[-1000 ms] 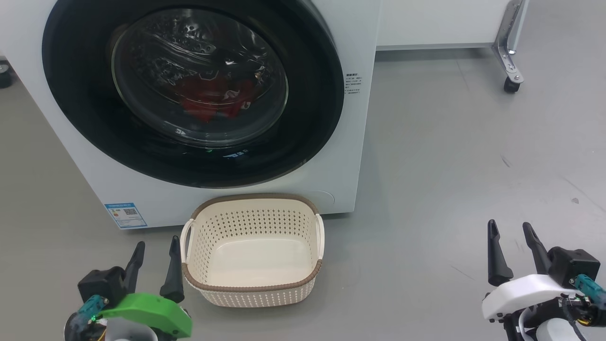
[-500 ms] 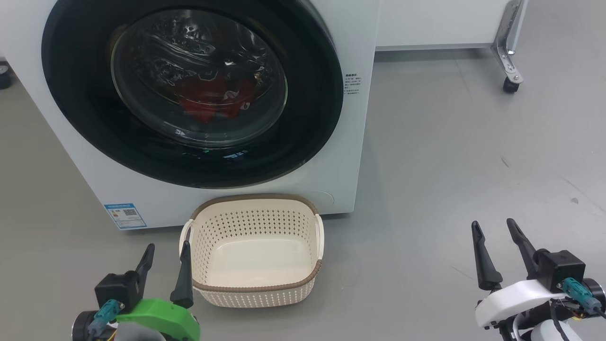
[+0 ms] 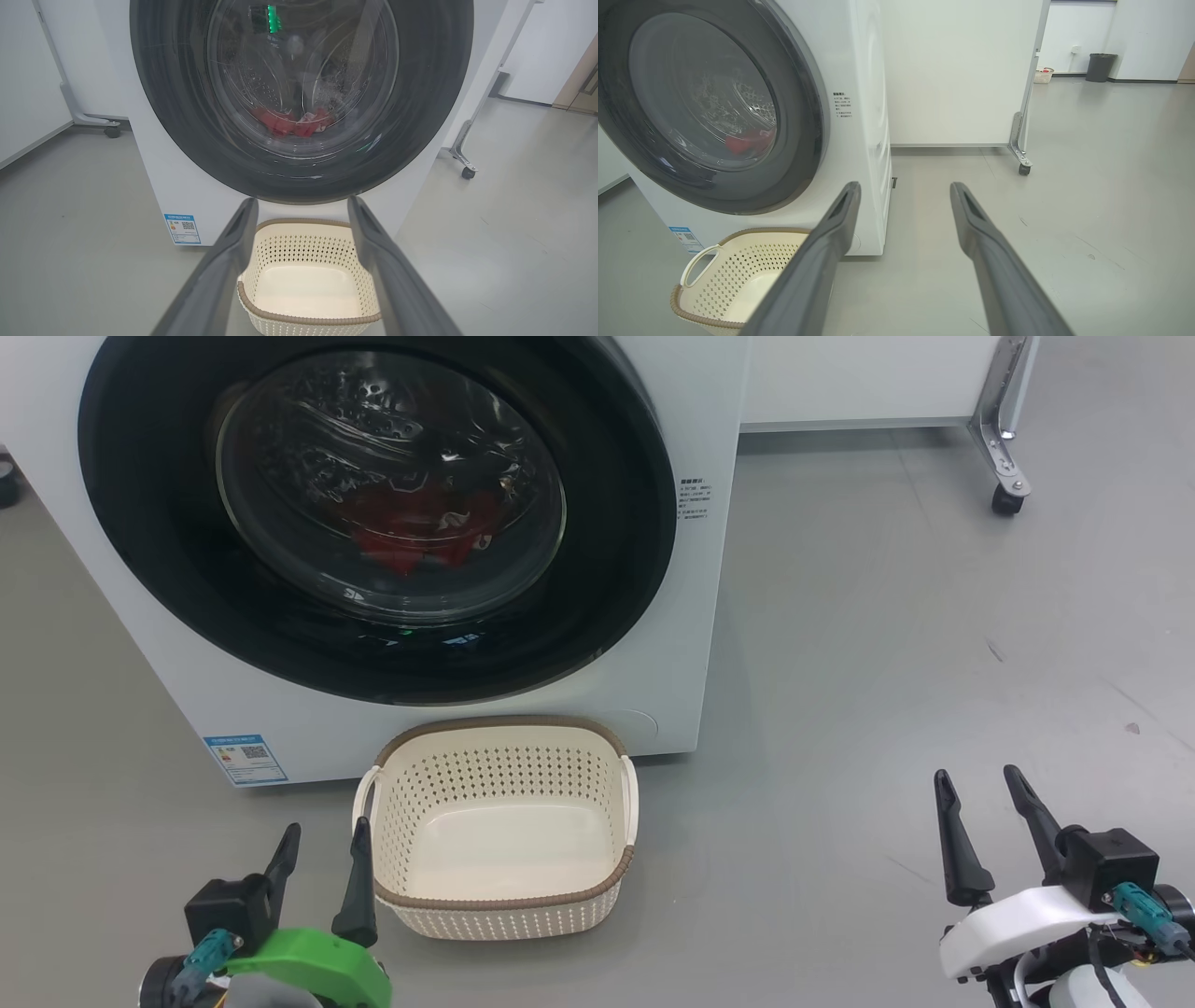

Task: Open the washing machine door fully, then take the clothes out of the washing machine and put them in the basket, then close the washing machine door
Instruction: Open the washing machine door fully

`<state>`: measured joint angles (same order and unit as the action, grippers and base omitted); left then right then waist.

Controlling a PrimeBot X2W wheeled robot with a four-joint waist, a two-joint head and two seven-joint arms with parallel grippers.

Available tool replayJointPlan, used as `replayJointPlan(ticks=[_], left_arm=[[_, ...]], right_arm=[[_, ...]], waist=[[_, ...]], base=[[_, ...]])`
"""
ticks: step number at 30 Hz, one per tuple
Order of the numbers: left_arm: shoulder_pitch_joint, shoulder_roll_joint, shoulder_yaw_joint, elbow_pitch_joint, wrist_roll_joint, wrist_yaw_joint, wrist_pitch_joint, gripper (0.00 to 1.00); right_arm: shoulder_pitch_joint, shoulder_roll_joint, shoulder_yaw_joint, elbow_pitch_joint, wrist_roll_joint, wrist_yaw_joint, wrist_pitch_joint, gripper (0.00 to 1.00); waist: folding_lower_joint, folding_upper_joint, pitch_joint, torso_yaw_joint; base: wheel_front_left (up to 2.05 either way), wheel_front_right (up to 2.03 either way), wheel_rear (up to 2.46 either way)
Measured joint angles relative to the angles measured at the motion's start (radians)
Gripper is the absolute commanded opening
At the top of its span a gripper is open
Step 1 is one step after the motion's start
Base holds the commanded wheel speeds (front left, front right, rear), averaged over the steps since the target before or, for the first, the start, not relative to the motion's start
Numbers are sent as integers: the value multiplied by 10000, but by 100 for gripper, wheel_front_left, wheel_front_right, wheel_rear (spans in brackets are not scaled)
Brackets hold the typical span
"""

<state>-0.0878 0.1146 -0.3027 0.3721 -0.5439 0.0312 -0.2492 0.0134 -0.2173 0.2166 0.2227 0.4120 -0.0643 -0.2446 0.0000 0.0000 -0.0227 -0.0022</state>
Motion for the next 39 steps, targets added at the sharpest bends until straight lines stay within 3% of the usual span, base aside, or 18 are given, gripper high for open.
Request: replayJointPlan(ticks=[3,4,13,22,28,34,39], left_arm=[[-1,-29,21,29,6,0,0,100],[-2,-35,25,33,27,0,0,100],[-8,-79,44,75,123,-19,0,100],[-95,-127,35,77,207,-102,0,100],[-217,-201,21,36,280,-105,0,100],[-369,-270,19,-115,357,-109,0,100],[-636,-293,4,-247,443,-113,0,100]], right_arm=[[0,10,-42,0,0,0,0,100],[0,15,-61,2,0,0,0,0],[12,117,-140,23,21,21,0,0],[12,435,-345,58,608,314,0,0],[3,1083,-821,-54,2186,755,46,0],[-134,1243,-1273,-213,3361,1179,437,0],[-670,1511,-1845,-284,5120,1507,959,0]], waist=[[0,0,0,-6],[0,0,0,-8],[0,0,17,-4],[0,0,82,68],[0,0,259,201],[0,0,602,337],[0,0,952,487]], base=[[0,0,0],[0,0,0],[0,0,0],[0,0,0],[0,0,0],[0,0,0],[0,0,0]])
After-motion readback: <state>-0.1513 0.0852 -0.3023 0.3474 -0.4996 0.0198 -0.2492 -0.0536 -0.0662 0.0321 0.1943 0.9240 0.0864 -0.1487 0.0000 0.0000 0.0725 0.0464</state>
